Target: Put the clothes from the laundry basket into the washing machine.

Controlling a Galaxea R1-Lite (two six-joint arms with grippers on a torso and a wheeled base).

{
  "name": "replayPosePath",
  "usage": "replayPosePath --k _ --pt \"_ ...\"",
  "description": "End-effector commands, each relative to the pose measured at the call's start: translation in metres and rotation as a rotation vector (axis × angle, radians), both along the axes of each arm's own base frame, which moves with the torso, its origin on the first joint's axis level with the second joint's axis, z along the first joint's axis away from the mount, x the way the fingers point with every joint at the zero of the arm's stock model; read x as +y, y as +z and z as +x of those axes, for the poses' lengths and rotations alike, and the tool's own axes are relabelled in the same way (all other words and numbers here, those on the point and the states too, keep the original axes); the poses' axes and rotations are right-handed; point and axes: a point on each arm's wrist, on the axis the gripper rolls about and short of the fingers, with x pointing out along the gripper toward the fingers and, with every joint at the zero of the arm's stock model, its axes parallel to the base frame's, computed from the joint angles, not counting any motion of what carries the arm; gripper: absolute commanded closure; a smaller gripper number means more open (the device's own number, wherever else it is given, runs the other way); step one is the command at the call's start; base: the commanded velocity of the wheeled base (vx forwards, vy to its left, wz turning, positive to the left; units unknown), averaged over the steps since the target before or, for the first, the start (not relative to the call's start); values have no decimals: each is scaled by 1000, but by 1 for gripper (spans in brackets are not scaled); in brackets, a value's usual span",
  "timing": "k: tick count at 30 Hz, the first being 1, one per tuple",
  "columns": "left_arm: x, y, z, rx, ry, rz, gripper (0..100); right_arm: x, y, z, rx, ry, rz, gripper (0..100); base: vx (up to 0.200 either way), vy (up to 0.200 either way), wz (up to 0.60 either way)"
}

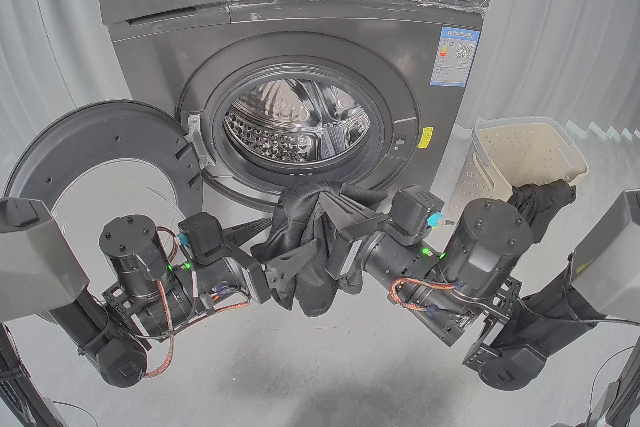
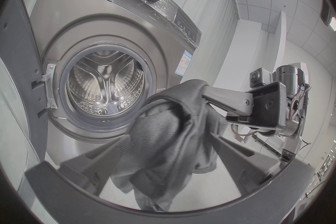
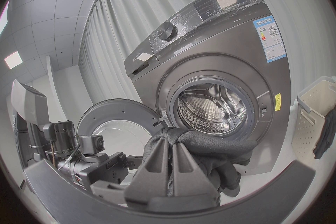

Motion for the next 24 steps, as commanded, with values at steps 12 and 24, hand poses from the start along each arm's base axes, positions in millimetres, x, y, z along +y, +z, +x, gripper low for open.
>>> replayPosePath --k 12,24 --pt "3 1 1 -2 10 -2 100 0 -2 0 1 0 -3 100 0 0 0" --pt "4 -2 -4 11 2 7 0 -1 -2 0 2 -3 -7 100 0 0 0"
